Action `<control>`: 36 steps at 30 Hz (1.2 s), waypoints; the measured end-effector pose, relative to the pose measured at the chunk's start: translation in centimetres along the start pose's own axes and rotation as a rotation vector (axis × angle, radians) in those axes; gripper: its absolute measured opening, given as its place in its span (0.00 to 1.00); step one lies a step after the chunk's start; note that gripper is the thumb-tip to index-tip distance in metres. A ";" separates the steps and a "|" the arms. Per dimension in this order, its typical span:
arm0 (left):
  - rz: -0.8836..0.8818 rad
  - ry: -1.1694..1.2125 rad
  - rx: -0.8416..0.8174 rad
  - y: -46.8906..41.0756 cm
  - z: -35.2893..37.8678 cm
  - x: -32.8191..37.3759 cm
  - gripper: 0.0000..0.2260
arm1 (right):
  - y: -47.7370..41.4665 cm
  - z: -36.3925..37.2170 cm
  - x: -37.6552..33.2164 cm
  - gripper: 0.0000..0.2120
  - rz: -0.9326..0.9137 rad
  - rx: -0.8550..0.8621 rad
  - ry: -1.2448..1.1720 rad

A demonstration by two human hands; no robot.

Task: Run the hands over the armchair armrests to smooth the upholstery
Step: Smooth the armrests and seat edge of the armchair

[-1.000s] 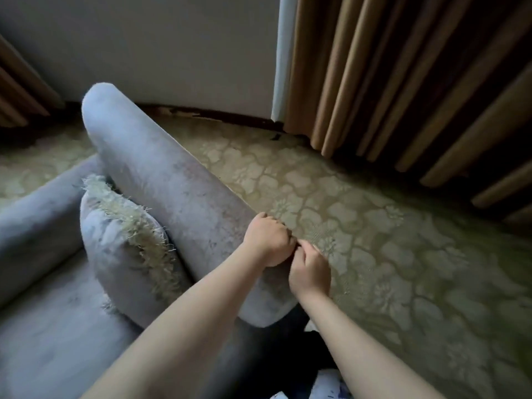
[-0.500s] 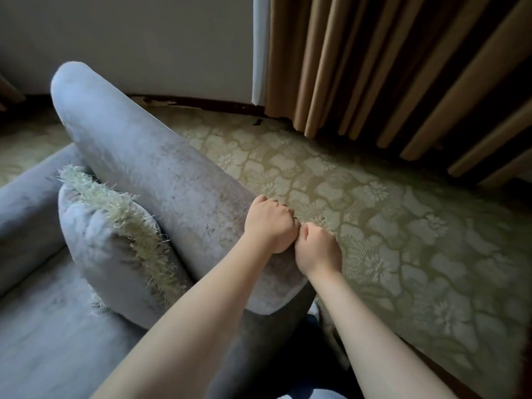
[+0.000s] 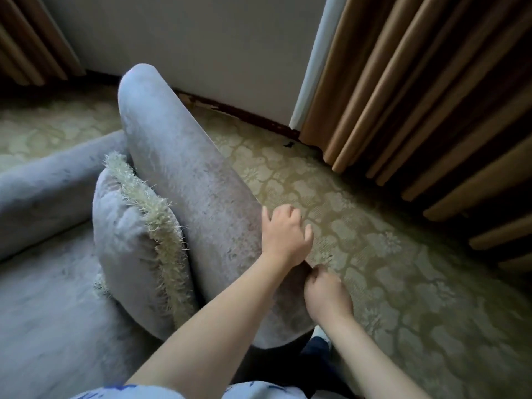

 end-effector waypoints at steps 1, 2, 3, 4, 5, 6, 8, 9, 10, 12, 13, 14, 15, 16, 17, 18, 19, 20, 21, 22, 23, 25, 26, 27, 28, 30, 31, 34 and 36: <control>-0.096 -0.065 -0.001 -0.9 -0.2 -1.3 0.23 | -0.4 0.2 -0.4 0.13 -0.060 -0.050 0.103; -0.207 -0.115 -0.014 -1.8 -0.7 -2.9 0.29 | -0.6 0.4 -0.9 0.14 -0.114 -0.112 0.192; -0.341 -0.124 -0.015 -2.6 -1.4 -4.8 0.33 | -0.9 0.5 -1.2 0.15 -0.165 -0.165 0.280; -0.483 -0.102 0.004 -3.1 -2.1 -6.8 0.37 | -1.5 0.3 -1.3 0.15 -0.175 -0.223 0.317; -0.622 -0.062 0.040 -3.4 -2.8 -8.8 0.40 | -2.3 0.1 -1.5 0.15 -0.180 -0.279 0.337; -0.761 0.002 0.084 -3.4 -3.5 -10.7 0.42 | -3.2 -0.4 -2.0 0.14 -0.184 -0.317 0.329; -1.015 0.177 0.188 -2.5 -4.1 -13.6 0.48 | -5.6 -1.1 -5.0 0.12 -0.327 -0.334 0.362; -1.101 0.236 0.231 -2.1 -4.0 -14.5 0.49 | -6.6 -1.8 -7.0 0.12 -0.426 -0.317 0.373; -1.146 0.247 0.262 -2.0 -3.8 -14.9 0.48 | -7.6 -2.6 -9.1 0.13 -0.539 -0.282 0.355; -1.194 0.204 0.319 -1.5 -3.7 -15.0 0.44 | -9.1 -4.2 -13.1 0.13 -0.779 -0.235 0.335; -1.217 0.170 0.347 -1.2 -3.8 -14.8 0.43 | -9.5 -4.9 -14.6 0.14 -0.884 -0.221 0.345; -1.229 0.133 0.378 -1.1 -3.8 -14.7 0.41 | -10.0 -5.5 -16.0 0.14 -0.975 -0.206 0.351; -1.238 0.105 0.402 -1.0 -3.7 -14.6 0.40 | -10.4 -6.1 -17.2 0.14 -1.061 -0.198 0.365; -1.246 0.093 0.421 -0.8 -3.6 -14.5 0.40 | -10.6 -6.4 -18.4 0.14 -1.148 -0.190 0.381; -1.251 0.086 0.438 -0.7 -3.5 -14.6 0.39 | -10.8 -6.6 -19.5 0.14 -1.226 -0.180 0.398; -1.254 0.077 0.454 -0.7 -3.5 -14.7 0.39 | -11.0 -6.7 -20.6 0.13 -1.288 -0.175 0.417; -1.258 0.074 0.468 -0.7 -3.6 -14.8 0.39 | -11.3 -6.6 -21.8 0.12 -1.335 -0.172 0.430; -1.261 0.078 0.476 -0.7 -3.7 -14.9 0.39 | -11.5 -6.5 -23.0 0.12 -1.375 -0.169 0.431; -1.264 0.084 0.471 -0.8 -3.6 -15.2 0.38 | -11.5 -6.3 -24.3 0.12 -1.418 -0.157 0.421; -1.269 0.086 0.448 -0.9 -3.5 -15.5 0.38 | -11.4 -6.0 -25.6 0.12 -1.456 -0.141 0.414; -1.275 0.086 0.415 -0.9 -3.3 -15.8 0.37 | -11.2 -5.6 -26.9 0.12 -1.502 -0.127 0.412; -1.283 0.071 0.362 -0.9 -3.1 -16.2 0.35 | -10.8 -4.6 -29.8 0.12 -1.585 -0.111 0.428; -1.285 0.060 0.353 -0.9 -3.0 -16.3 0.34 | -10.6 -4.0 -31.3 0.12 -1.619 -0.110 0.442; -1.288 0.050 0.350 -0.8 -3.0 -16.2 0.34 | -10.5 -3.3 -32.9 0.11 -1.654 -0.110 0.456; -1.289 0.049 0.344 -0.8 -2.9 -16.1 0.34 | -10.5 -2.6 -34.6 0.11 -1.688 -0.103 0.475; -1.288 0.076 0.309 -0.8 -2.4 -15.9 0.35 | -10.7 -1.3 -38.2 0.11 -1.736 -0.072 0.516; -1.293 0.087 0.288 -0.7 -2.1 -15.9 0.36 | -10.9 -0.7 -40.2 0.11 -1.758 -0.065 0.517; -1.327 0.126 0.259 -0.7 -1.8 -16.5 0.37 | -12.1 0.9 -45.7 0.13 -1.811 -0.068 0.503; -1.395 0.152 0.258 -1.0 -2.4 -17.4 0.37 | -13.8 1.7 -48.4 0.15 -1.840 -0.063 0.555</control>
Point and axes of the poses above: each hand's wrist, its own y-axis away from the middle knuckle, its own z-axis out of the palm, x = y × z, the point moved 8 cm from there along -y, towards the middle knuckle, and after that the axes turned 4 degrees about z, right-handed, at the moved point
